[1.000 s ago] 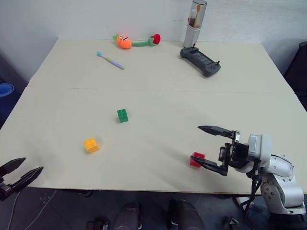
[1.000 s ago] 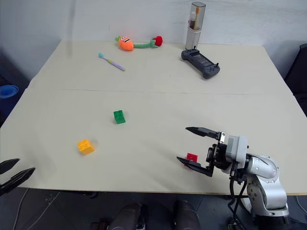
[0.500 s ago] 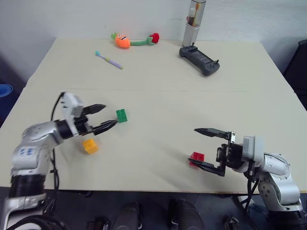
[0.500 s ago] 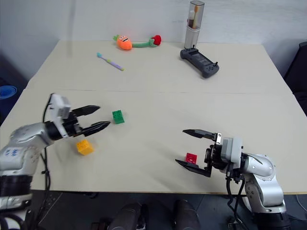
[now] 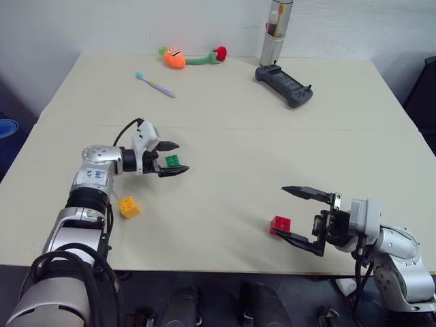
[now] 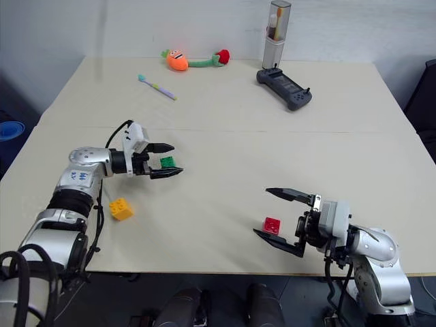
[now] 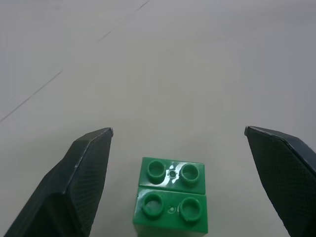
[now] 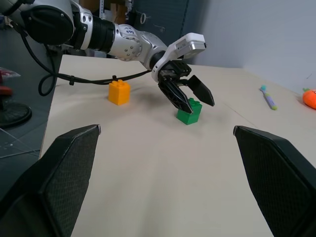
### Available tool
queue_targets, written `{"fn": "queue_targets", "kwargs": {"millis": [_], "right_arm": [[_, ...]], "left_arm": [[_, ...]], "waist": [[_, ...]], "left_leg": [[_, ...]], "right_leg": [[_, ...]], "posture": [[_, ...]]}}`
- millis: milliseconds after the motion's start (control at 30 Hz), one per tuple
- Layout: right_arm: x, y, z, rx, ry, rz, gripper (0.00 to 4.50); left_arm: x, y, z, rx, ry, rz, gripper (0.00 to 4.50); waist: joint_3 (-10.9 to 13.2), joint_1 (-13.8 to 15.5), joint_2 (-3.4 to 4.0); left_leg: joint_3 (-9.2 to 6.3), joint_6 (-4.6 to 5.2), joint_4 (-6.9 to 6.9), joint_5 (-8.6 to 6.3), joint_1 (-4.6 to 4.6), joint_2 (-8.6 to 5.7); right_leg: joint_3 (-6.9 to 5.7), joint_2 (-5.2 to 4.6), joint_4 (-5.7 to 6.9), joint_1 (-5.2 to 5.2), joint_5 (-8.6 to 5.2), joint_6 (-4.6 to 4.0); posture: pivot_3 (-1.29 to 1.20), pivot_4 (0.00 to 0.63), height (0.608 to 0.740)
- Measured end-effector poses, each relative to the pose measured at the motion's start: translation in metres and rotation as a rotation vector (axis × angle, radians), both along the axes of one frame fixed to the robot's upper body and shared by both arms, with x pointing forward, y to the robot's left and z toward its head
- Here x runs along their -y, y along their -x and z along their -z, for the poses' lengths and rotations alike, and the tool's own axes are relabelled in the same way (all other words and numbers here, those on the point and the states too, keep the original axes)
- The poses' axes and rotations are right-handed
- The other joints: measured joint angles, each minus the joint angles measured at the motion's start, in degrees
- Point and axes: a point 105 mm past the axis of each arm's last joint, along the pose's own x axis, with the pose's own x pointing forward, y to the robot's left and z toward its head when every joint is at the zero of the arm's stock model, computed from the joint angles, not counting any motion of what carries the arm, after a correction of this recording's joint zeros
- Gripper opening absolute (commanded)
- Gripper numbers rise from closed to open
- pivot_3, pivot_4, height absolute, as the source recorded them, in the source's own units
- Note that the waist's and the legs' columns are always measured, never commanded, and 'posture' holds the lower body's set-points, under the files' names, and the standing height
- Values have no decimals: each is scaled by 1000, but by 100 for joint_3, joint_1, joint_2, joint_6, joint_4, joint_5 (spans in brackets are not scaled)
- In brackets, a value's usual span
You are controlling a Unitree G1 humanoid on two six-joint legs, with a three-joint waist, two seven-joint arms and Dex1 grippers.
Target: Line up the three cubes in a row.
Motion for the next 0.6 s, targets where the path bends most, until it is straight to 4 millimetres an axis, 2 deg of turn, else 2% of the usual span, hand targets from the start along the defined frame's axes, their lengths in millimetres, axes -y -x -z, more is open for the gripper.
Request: {"fn": "queue_targets", "kwargs": {"millis": [100,233,267,433,533,600], "right_arm": [[0,3,1,-2,-1,18,4500],[2,5,2,-9,2,35,4500],[2,6,2,-10,9,36,4500],[7,11,-1,-3,28,50,4500],[11,18,-4,-3,71,35,4500],[17,23,-4,-14,115,21,4500]], "left_arm": [[-3,2,9,-33,-25,15,2976],[-9,3,10,-26,-70,27,1634],[-11,4,10,-19,-84,31,1502],[-7,9,7,-4,-74,99,1517],[11,19,-15,84,-105,255,1517],[31,32,-32,158,-139,386,1517]], "waist": [[1,0,-1],[2,1,-3],[2,2,-3],[3,4,-5],[7,25,-12],[7,24,-12]], "left_leg": [[0,0,0,0,0,1],[0,1,0,0,0,1],[0,1,0,0,0,1],[-1,2,3,-1,-2,1],[-10,5,13,-2,-10,0],[-11,12,18,-7,-11,-1]], "right_leg": [[1,0,2,-1,0,0],[2,-1,2,-1,0,0],[2,-2,2,-1,0,0],[1,-3,3,0,0,0],[-2,-4,0,3,1,2],[8,-7,-4,7,4,6]], "posture": [[0,150,740],[0,150,740],[0,150,740],[0,150,740],[0,150,740],[0,150,740]]}}
